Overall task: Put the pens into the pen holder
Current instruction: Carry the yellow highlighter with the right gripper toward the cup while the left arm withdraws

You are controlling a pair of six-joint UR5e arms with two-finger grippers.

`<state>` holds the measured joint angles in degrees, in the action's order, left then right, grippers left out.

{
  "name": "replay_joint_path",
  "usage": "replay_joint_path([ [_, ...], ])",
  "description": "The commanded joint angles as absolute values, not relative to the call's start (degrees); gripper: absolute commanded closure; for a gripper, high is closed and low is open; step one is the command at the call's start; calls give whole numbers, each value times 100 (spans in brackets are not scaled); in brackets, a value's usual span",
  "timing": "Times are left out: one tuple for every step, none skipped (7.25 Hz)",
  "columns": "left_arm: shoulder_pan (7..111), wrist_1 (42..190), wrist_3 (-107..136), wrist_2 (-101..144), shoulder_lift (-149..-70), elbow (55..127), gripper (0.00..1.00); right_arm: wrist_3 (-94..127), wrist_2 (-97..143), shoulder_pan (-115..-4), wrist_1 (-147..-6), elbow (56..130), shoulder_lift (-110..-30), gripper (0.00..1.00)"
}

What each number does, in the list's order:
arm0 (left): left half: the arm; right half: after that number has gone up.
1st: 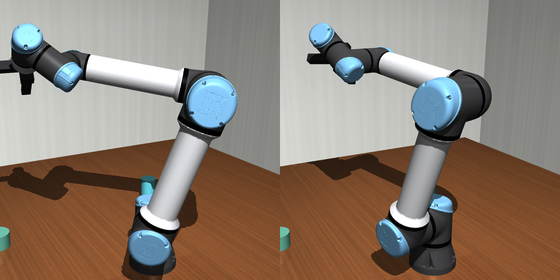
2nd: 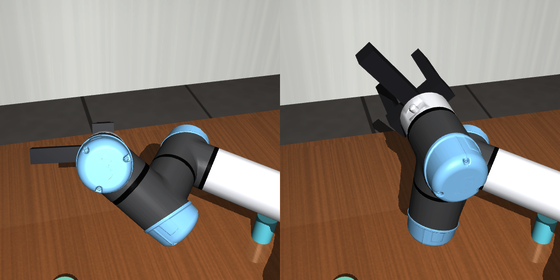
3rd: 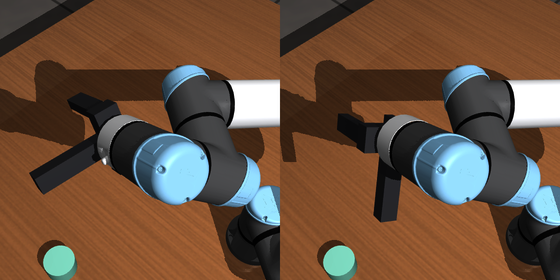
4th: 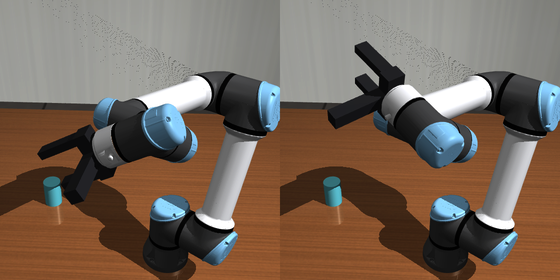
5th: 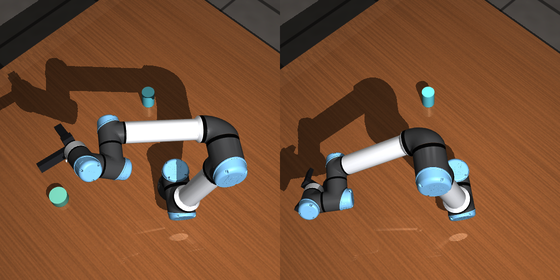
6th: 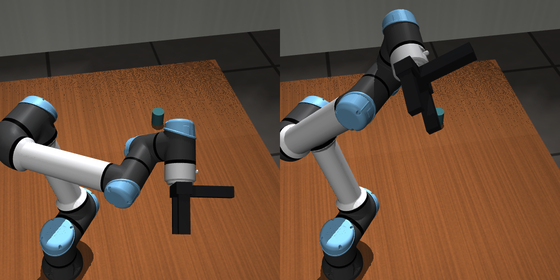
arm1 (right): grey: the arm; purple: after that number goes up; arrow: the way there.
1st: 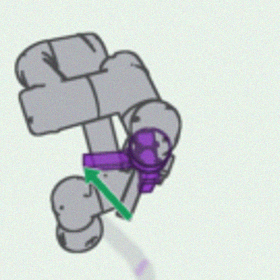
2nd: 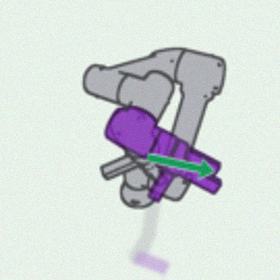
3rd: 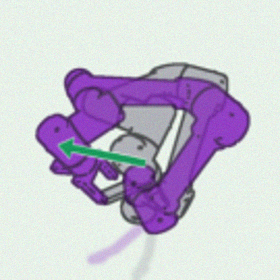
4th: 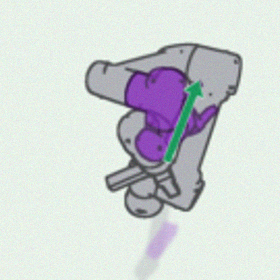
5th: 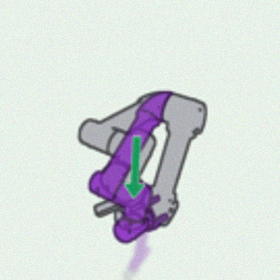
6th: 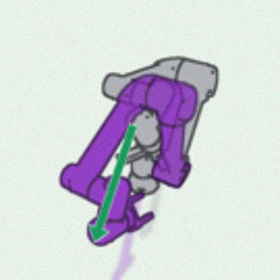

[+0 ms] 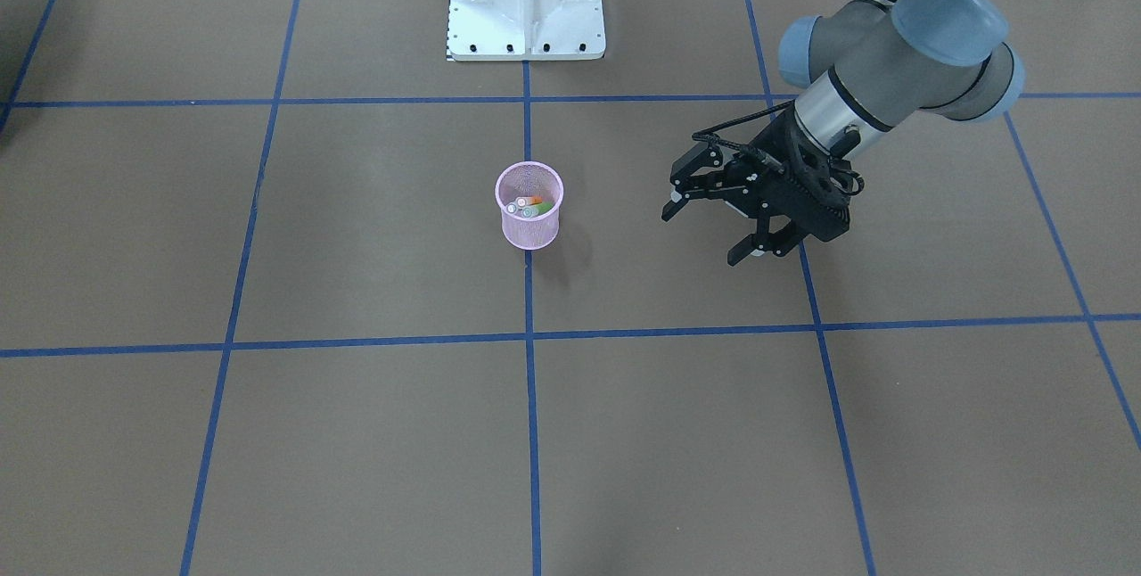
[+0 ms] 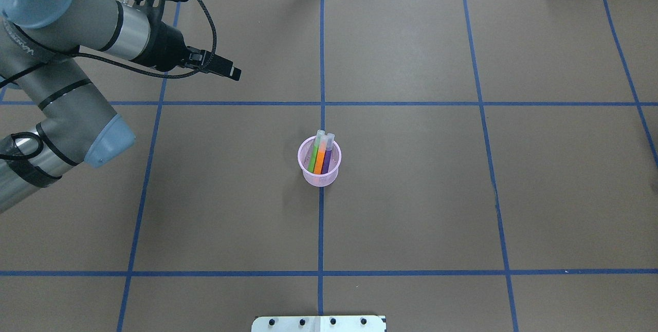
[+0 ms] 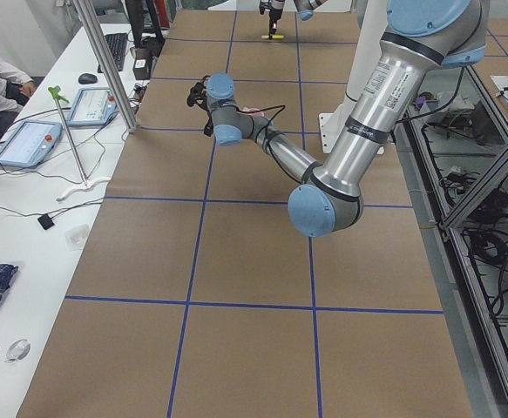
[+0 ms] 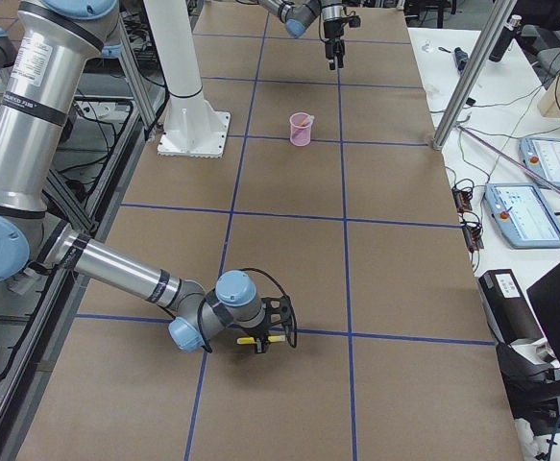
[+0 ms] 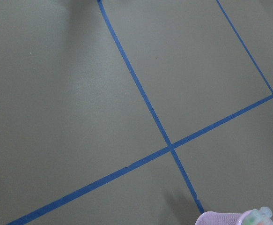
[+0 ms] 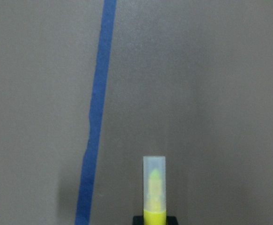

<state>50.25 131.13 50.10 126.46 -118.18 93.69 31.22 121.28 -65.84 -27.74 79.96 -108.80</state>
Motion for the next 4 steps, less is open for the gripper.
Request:
replay_joint_path([
  [5228, 12651, 4416, 12691, -11691, 9395, 0, 3146, 12146, -6592, -2847, 8173, -10339, 100],
  [5377, 12099, 3847, 12691, -11489, 9483, 0, 3373, 12129, -6592, -2856, 8174, -9988, 100],
  [5631, 11633, 3127, 12691, -11122, 9657, 0, 3680, 12094, -6592, -2848, 8200, -9636, 100],
  [5930, 11376, 2433, 12691, -10657, 9824, 0, 3787, 12085, -6592, -2848, 8226, -9302, 100],
])
